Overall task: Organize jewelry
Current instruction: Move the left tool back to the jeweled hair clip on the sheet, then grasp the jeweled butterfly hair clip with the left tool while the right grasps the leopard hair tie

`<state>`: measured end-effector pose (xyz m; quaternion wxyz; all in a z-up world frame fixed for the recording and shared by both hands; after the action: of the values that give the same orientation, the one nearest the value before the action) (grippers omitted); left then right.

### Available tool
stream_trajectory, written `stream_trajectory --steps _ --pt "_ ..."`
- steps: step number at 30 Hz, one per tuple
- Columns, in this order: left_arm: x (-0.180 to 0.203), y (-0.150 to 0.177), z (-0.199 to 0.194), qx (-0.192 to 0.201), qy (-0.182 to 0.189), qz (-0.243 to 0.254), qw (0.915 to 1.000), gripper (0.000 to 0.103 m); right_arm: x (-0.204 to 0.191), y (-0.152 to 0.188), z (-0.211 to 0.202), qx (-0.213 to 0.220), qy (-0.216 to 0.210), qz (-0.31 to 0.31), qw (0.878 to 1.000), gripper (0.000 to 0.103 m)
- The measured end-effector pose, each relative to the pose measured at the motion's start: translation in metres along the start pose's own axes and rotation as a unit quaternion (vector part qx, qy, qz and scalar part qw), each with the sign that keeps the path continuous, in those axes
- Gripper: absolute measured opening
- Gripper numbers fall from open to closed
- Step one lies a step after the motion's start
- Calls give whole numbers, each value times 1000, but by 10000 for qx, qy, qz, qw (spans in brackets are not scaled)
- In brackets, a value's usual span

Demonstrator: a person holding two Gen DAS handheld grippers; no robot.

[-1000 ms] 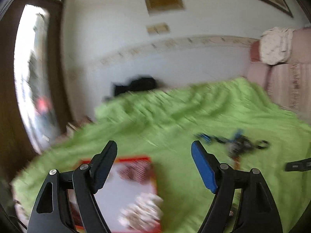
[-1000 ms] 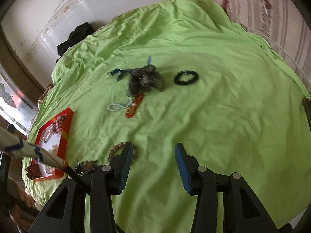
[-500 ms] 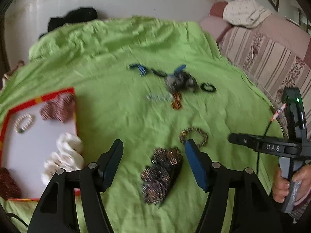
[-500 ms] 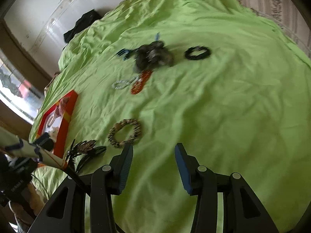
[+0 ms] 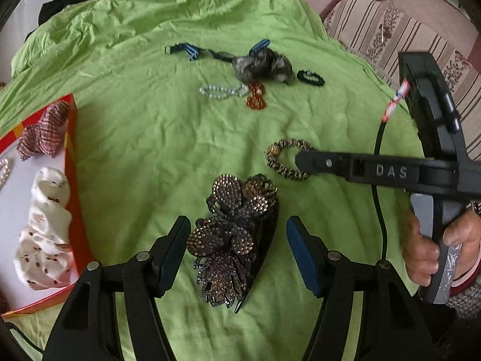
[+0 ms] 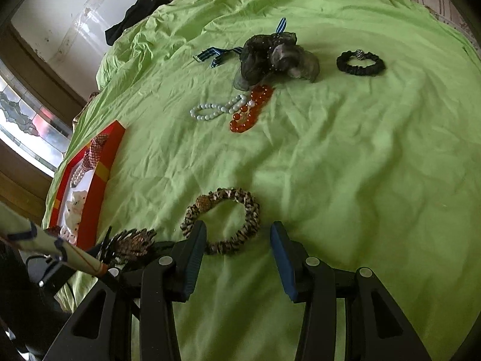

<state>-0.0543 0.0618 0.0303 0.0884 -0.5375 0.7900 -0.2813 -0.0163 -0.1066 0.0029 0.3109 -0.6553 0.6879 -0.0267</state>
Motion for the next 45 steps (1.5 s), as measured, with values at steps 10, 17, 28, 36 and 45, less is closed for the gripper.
stream_trajectory --steps 10,17,28,36,45 --pt "7 -1 2 -20 19 85 10000 41 5 -5 5 14 210 -11 9998 10" --pt "5 -12 -36 502 314 -69 9982 41 -5 -15 -32 401 213 -32 9990 9" --pt "-89 -18 -118 1438 -335 -1135 9825 41 -78 -30 -68 653 112 -560 9962 9" --pt "-203 17 -132 1346 -1667 -2223 9511 41 -172 -39 -46 463 -140 -1253 9909 9" --pt "-285 39 -119 1043 -2567 -3051 9111 41 -293 -27 26 -88 -401 -2145 9759 9"
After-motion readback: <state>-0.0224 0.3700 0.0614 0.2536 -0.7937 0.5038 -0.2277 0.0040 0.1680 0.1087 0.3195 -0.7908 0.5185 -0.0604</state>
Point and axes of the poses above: each gripper's, at about its wrist camera, not at the fingertips, and z roughly the way its jaws point, x to its right, y to its underside, the point moved 3 cm from there along z, roughly the way its jaws point
